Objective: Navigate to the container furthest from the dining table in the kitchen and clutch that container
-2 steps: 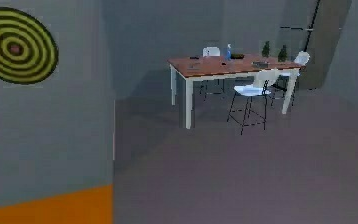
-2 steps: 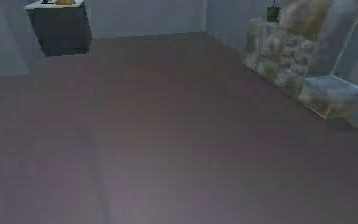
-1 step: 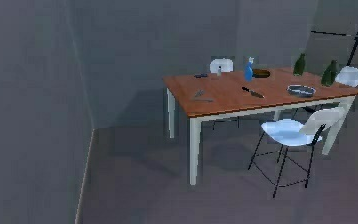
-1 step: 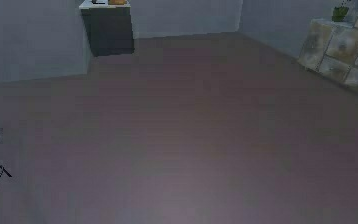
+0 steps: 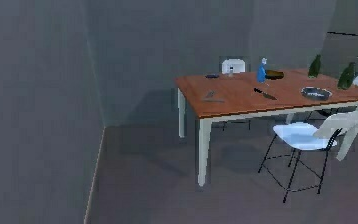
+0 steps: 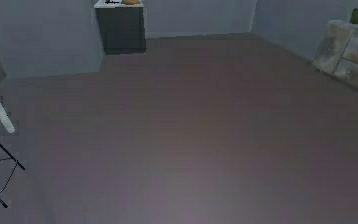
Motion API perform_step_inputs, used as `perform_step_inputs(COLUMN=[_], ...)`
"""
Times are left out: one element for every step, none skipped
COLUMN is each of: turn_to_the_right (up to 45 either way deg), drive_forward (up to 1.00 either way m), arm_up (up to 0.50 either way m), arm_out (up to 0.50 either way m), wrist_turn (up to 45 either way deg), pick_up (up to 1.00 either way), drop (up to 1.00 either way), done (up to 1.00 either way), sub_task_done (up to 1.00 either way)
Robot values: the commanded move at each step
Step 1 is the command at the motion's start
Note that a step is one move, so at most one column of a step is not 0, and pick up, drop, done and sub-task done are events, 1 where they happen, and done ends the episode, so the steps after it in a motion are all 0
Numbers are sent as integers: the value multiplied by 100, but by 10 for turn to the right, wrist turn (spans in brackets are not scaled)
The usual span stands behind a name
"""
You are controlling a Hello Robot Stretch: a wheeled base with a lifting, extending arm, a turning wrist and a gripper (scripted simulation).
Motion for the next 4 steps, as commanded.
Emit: perform_step_inputs(turn_to_the_right=[0, -120, 0, 450], drive_forward=[35, 0, 20, 0], arm_up=[0, 0, 0, 0], arm_out=[0, 0, 0, 0], wrist_turn=[0, 0, 0, 0], pick_up=[0, 0, 0, 0], drop=[0, 0, 0, 0], done=[0, 0, 0, 0], sub_task_done=[0, 0, 0, 0])
